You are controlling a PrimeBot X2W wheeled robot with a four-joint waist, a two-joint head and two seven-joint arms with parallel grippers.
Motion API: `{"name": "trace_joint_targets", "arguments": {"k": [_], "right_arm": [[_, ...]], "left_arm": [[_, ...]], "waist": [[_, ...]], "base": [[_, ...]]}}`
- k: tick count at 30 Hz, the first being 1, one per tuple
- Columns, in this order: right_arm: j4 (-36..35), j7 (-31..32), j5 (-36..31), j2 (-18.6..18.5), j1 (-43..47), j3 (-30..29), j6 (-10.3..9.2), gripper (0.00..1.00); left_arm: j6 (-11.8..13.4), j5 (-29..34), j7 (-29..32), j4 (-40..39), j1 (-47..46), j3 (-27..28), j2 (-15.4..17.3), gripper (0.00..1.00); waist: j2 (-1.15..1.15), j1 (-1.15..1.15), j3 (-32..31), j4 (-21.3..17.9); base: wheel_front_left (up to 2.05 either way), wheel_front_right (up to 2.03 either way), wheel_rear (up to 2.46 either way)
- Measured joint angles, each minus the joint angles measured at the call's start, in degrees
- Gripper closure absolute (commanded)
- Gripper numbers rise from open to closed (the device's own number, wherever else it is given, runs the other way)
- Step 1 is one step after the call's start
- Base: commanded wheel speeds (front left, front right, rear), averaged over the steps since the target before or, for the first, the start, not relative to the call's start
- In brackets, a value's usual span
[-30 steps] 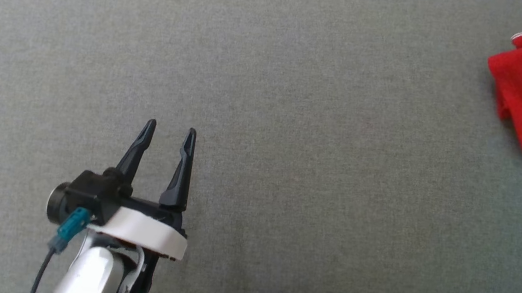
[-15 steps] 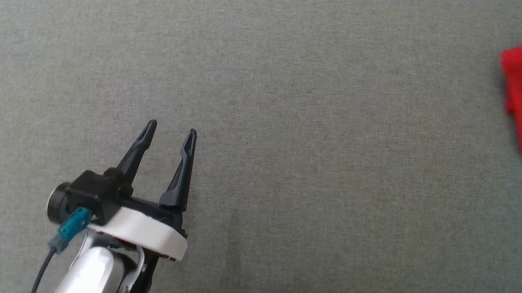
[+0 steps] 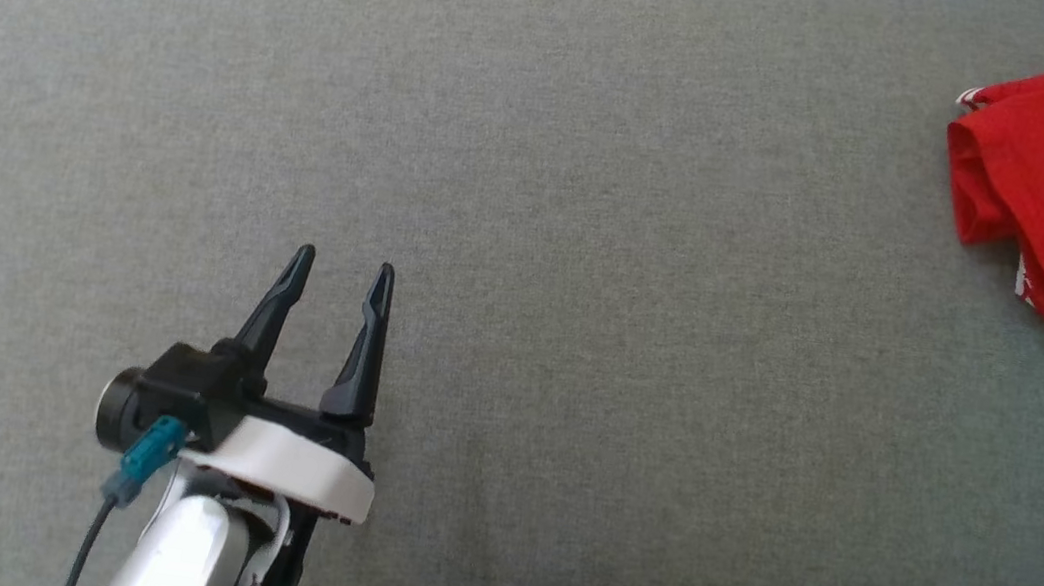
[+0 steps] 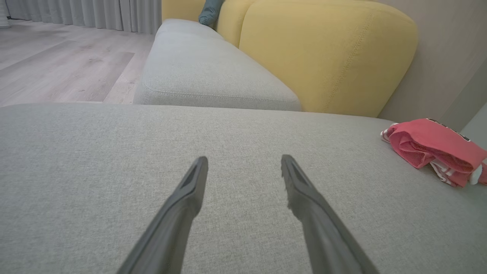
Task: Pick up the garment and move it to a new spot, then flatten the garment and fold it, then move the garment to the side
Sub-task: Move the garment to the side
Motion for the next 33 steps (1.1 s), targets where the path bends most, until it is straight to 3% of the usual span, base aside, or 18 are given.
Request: {"name": "trace_joint_targets", "arguments": {"k": [11,23,29,33], "right_arm": [[-7.6,-7.9,7.6,5.9,4.1,5.7,0.00,0.00],[-16.0,-17.0,13.4,17.7,20.3,11.3,0.00,0.00],[-19.2,-20.3,16.2,19.0,27.7,13.3,0.00,0.00],[-21.0,-23.6,21.3,19.6,34.6,18.7,0.00,0.00]], "left_arm": [[0.7,-2.5,0.0,0.5,0.0,2.1,0.0,0.00],[4.1,-6.2,0.0,3.6,1.2,4.4,-0.2,0.00],[4.2,-6.0,0.0,5.6,3.7,5.0,-0.1,0.00],[4.2,-5.4,0.0,6.5,4.7,5.3,-0.1,0.00]], "waist": [[0.00,0.00,-4.7,0.2],[0.00,0.00,-11.9,2.3],[0.00,0.00,-14.2,4.1],[0.00,0.00,-15.2,5.8]], "base": [[0.00,0.00,0.00],[0.00,0.00,0.00],[0.00,0.00,0.00],[0.00,0.00,0.00]]}}
